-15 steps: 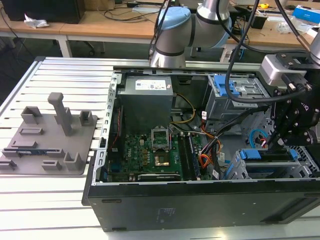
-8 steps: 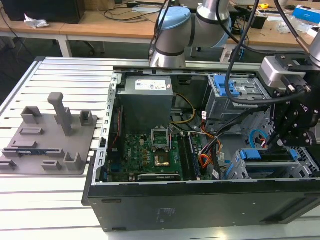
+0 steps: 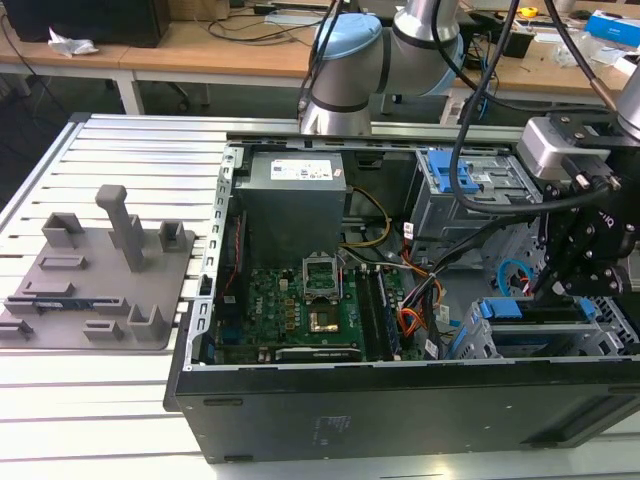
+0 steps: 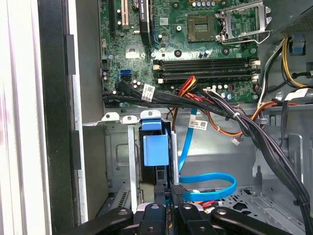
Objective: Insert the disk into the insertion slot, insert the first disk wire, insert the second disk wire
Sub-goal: 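Insert the second disk wire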
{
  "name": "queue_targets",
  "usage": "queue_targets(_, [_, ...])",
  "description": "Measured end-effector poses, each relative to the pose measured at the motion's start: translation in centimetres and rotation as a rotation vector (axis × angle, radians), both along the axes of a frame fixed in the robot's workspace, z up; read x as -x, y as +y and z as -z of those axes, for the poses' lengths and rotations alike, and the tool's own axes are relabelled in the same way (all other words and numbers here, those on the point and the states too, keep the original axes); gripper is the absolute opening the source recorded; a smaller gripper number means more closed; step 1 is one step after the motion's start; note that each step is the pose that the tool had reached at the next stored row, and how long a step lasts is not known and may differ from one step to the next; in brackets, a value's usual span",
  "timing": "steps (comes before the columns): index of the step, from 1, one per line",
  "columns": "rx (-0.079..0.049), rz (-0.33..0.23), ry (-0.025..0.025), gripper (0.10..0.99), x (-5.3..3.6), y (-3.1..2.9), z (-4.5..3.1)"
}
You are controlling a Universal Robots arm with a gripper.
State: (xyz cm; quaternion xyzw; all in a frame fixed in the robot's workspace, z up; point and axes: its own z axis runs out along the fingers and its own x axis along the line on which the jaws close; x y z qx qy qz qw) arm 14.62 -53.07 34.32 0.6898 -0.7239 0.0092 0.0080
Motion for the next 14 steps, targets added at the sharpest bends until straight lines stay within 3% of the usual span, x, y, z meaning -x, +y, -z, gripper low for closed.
queue_targets(11, [-0.001,-0.011,0.0016,0.161,0.0,-0.17,0.73])
queue_targets(13, [0.001,-0.011,0.0016,0.302,0.0,-0.19,-0.72])
queue_targets(14, [0.001,-0.011,0.0016,0.302,0.0,-0.19,-1.16])
